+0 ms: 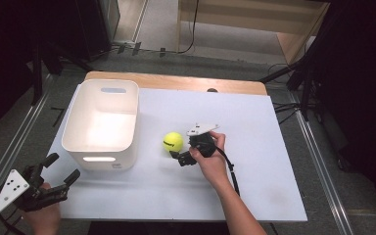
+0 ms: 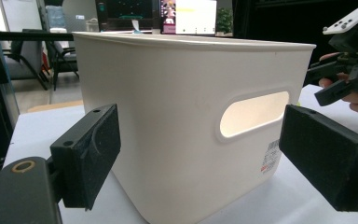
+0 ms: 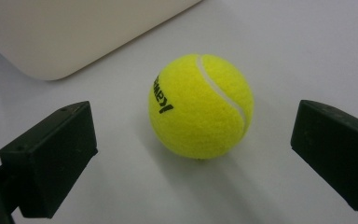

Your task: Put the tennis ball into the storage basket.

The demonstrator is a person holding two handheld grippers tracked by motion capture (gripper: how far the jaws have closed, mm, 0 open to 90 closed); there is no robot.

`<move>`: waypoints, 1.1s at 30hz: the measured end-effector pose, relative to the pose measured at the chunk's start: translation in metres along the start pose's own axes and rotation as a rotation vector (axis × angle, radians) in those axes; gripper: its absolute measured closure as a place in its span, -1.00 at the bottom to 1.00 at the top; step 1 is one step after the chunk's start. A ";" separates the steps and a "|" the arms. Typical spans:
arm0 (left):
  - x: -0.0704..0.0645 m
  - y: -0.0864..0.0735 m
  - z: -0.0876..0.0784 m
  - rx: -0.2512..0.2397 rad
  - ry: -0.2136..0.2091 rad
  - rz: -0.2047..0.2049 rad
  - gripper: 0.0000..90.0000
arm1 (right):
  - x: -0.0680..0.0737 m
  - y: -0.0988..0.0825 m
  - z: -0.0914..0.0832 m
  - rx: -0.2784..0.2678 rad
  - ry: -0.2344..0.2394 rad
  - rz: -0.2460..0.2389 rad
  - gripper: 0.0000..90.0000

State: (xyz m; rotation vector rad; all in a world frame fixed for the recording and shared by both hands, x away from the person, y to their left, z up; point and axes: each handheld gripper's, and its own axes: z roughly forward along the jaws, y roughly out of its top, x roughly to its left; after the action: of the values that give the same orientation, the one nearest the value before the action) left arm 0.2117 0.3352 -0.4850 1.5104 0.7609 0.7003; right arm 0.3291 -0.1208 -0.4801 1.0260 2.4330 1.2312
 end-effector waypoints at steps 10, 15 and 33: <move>0.000 0.000 0.000 -0.002 0.001 -0.004 -0.72 | -0.004 0.008 0.016 0.044 0.025 0.014 -1.00; 0.000 0.000 0.000 -0.003 0.001 -0.005 -0.72 | -0.005 0.010 0.022 0.065 0.030 0.026 -1.00; 0.000 0.000 -0.001 -0.004 0.002 -0.005 -0.72 | -0.013 0.011 0.049 0.162 0.038 0.062 -0.56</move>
State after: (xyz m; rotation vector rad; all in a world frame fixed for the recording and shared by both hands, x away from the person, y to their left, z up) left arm 0.2115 0.3359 -0.4851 1.5043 0.7643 0.6993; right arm 0.3679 -0.0954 -0.5027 1.1386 2.5839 1.0960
